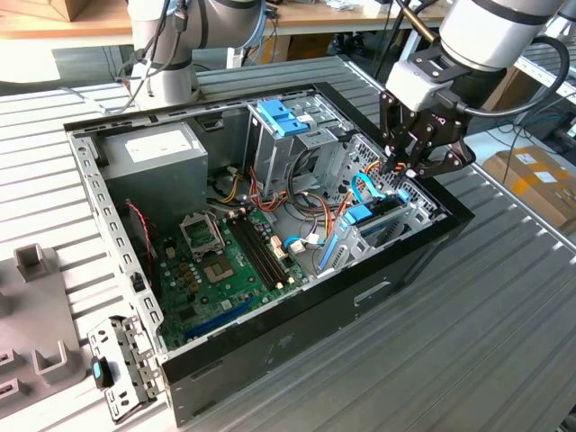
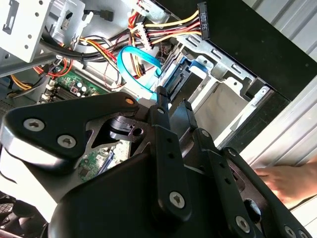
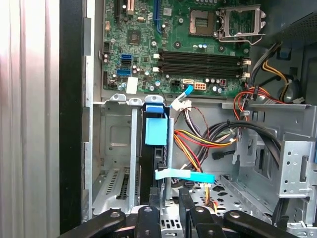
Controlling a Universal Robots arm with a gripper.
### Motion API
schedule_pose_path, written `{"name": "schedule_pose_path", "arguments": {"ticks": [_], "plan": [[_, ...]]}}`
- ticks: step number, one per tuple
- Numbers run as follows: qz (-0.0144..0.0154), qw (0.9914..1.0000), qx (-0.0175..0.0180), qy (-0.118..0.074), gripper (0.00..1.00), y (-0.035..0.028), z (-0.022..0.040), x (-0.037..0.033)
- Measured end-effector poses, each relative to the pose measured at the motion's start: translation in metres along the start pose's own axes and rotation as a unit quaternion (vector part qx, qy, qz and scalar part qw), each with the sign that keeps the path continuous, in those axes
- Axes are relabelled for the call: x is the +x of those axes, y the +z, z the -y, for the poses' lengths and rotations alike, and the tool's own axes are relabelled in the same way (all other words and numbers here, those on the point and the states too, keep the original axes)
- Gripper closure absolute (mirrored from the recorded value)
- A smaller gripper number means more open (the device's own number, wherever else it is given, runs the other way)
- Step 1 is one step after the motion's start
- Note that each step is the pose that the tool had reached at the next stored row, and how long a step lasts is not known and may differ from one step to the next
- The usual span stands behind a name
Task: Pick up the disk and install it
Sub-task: 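Insert the first disk wire, then insert the second disk wire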
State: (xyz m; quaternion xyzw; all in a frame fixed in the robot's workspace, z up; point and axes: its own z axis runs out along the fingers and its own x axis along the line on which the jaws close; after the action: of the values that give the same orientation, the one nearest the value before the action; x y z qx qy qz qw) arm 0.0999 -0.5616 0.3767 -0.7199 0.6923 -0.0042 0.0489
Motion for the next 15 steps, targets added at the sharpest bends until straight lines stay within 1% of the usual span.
{"name": "schedule_pose_path", "arguments": {"ticks": [7,15], "plan": [[0.0001,1.0,0.0,0.0,0.7,0.0007,0.0005,-0.0003],[0.0004,0.99999,-0.0002,-0.003,0.7,0.0011,0.0049,-0.0014]]}}
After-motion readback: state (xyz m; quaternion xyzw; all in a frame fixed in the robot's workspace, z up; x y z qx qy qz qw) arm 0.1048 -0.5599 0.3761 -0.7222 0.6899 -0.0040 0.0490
